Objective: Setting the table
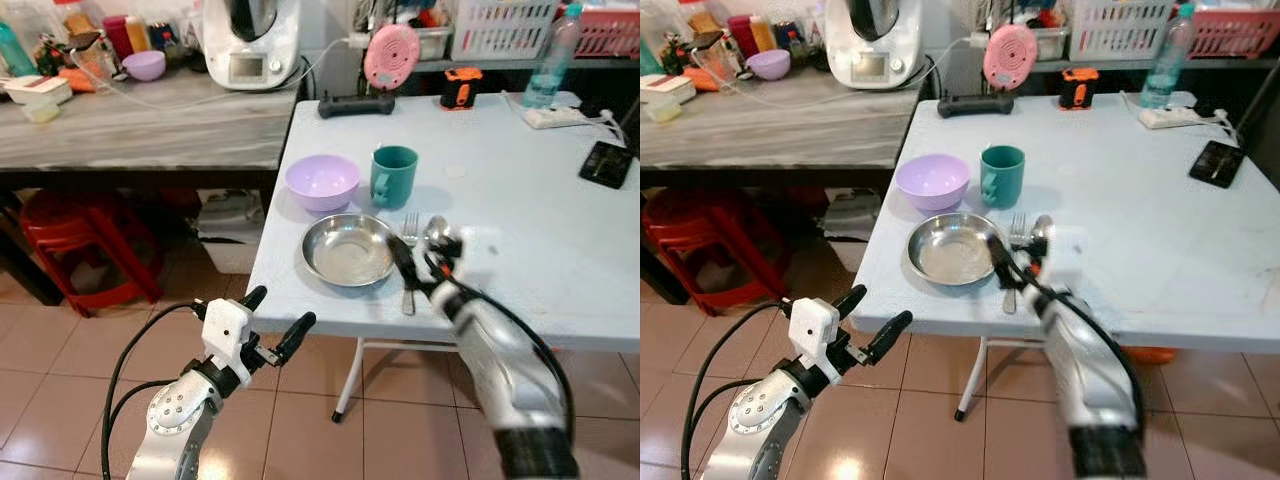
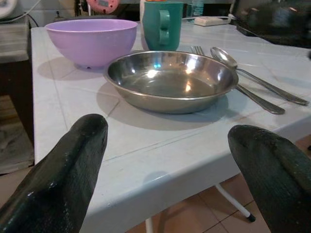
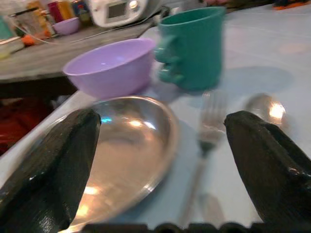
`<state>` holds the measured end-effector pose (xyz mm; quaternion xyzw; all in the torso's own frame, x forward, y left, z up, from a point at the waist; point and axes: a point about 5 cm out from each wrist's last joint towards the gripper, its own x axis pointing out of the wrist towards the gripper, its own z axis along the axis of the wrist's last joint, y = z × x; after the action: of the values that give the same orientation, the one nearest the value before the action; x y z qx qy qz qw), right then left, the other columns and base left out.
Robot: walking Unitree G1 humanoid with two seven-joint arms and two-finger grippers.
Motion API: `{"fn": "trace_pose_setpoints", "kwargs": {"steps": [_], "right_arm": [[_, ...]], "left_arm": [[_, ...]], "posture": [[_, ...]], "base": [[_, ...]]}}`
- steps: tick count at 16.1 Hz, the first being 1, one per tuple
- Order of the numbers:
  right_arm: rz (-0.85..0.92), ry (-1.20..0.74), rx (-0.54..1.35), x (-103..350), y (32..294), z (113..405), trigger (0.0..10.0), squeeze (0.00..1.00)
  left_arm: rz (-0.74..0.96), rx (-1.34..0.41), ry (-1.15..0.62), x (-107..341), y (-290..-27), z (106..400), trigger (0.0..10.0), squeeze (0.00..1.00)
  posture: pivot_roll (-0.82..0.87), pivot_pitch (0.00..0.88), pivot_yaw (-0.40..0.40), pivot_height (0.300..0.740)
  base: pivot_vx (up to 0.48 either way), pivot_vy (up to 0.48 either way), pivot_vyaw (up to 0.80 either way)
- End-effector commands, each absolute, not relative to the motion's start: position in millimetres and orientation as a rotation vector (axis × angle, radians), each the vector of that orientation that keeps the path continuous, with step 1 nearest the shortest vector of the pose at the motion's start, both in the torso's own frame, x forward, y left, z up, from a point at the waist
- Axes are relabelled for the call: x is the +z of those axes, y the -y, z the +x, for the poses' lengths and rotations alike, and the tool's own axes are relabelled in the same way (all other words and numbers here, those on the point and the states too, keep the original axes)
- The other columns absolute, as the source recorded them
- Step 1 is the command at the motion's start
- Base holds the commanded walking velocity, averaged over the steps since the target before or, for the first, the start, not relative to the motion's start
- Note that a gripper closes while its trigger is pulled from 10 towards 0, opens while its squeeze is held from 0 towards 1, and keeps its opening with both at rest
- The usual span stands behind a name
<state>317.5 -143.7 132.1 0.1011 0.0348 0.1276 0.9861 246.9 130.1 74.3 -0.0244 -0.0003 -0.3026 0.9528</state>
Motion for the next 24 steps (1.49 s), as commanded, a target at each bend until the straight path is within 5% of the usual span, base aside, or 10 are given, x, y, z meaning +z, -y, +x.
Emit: {"fn": "trace_pose_setpoints", "kwargs": {"steps": [1,14,15,24], "right_arm": [[0.223,-0.102,0.263,130,138,320,10.0,0.0],[0.311,-0.271,0.282,118,111,342,10.0,0.0],[0.329,-0.285,0.287,116,109,343,0.0,0.0],[0.38,-0.365,0.314,107,100,345,0.0,0.0]], "left_arm": [[-0.02,-0.626,0.022,80,-132,247,10.0,0.0],[-0.006,-0.663,0.052,82,-128,248,10.0,0.0],[-0.005,-0.664,0.055,83,-128,249,10.0,0.0],[-0.009,-0.678,0.066,85,-126,249,10.0,0.0]], "posture": [[-0.08,0.058,0.077,0.74],[-0.08,0.043,0.07,0.74],[-0.08,0.043,0.07,0.74],[-0.07,0.028,0.066,0.74]], "base": [[0.0,0.0,0.0],[0.0,0.0,0.0],[0.0,0.0,0.0],[0.0,0.0,0.0]]}}
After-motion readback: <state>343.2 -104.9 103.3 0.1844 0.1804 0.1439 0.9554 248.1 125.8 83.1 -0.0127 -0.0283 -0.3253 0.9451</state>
